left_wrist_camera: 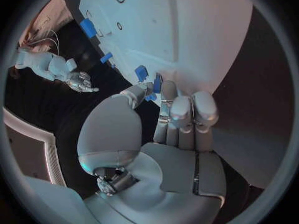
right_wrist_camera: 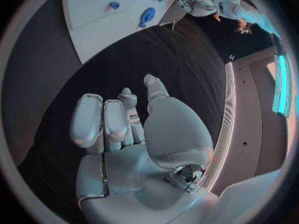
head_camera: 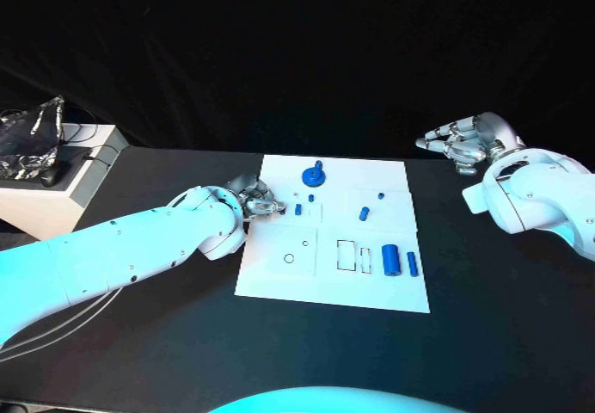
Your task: Assemble the parts on the task board
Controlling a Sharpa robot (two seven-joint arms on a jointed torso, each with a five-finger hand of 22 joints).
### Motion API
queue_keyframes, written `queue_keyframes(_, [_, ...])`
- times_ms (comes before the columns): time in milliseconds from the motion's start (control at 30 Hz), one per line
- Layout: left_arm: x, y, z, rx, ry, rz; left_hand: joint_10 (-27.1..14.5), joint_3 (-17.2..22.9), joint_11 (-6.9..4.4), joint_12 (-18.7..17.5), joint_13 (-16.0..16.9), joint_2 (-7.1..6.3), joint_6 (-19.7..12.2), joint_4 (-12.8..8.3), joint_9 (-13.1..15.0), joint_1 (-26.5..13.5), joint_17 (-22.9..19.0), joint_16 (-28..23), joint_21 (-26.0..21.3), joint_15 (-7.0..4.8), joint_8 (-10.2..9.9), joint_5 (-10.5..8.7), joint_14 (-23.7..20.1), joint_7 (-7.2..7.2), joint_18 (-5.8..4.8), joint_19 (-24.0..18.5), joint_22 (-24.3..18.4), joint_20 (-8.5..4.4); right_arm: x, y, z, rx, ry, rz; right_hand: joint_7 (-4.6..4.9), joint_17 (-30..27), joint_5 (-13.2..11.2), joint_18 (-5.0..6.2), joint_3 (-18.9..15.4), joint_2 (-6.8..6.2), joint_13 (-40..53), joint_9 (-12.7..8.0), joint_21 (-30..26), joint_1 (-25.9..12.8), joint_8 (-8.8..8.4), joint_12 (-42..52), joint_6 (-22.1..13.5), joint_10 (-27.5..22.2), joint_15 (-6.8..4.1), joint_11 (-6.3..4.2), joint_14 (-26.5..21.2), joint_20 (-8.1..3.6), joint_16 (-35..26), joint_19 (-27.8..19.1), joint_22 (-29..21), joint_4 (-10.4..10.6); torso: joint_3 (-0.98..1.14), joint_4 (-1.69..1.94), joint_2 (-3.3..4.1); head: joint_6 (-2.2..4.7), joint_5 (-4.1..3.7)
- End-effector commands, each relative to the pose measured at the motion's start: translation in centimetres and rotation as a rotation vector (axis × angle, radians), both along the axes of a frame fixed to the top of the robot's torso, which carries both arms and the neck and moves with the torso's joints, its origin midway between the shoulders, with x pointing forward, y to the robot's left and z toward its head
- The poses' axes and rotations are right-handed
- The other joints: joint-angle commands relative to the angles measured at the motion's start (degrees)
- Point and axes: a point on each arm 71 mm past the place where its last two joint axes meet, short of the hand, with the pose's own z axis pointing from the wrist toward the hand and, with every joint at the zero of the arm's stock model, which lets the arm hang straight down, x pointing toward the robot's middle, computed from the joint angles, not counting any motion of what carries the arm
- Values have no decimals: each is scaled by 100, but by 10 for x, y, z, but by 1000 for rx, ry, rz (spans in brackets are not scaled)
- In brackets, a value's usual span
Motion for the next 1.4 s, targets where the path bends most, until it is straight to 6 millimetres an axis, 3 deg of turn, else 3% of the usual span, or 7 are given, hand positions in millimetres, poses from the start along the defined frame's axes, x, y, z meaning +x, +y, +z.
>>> queue_keyframes(33, [0,-2,0,0,9,-18,92,689,-113,-16,6,33,18,-659,8,89,-4,39,20,-24,36,32,7,-6,-59,22,441,32,0,1,0,-8,-7,11,33,-6,33,28,-12,29,6,-8,-33,2,-35,-26,19,-37,-16,-20,5,-41,-31,227,859,-21,-1,4,-4,-4,-5])
queue_keyframes(467, [0,-1,-4,45,61,-46,86,687,-111,-17,7,22,17,-651,8,108,-6,40,19,-20,34,34,6,-3,-58,18,441,38,0,1,0,-9,-6,10,33,-6,33,28,-12,29,6,-8,-33,2,-35,-26,19,-37,-16,-20,5,-41,-31,227,859,-21,-8,4,-4,-23,-6])
queue_keyframes(1233, [0,-3,-6,89,76,-72,84,678,-107,-20,5,3,21,-619,-2,147,-3,44,21,-16,26,31,5,1,-58,15,444,46,0,1,0,-8,-7,11,33,-6,33,28,-12,29,6,-8,-33,2,-35,-26,19,-37,-16,-20,5,-41,-31,227,859,-21,1,0,4,-36,-1])
queue_keyframes(1400, [0,-5,-7,88,106,-76,117,502,-126,-14,0,-11,47,-540,-57,112,-5,40,-15,-18,-16,14,7,-50,-60,-5,426,52,0,1,0,-8,-7,11,33,-6,33,28,-12,29,6,-8,-33,2,-35,-26,19,-37,-16,-20,5,-41,-31,227,859,-21,0,-1,0,-44,-3])
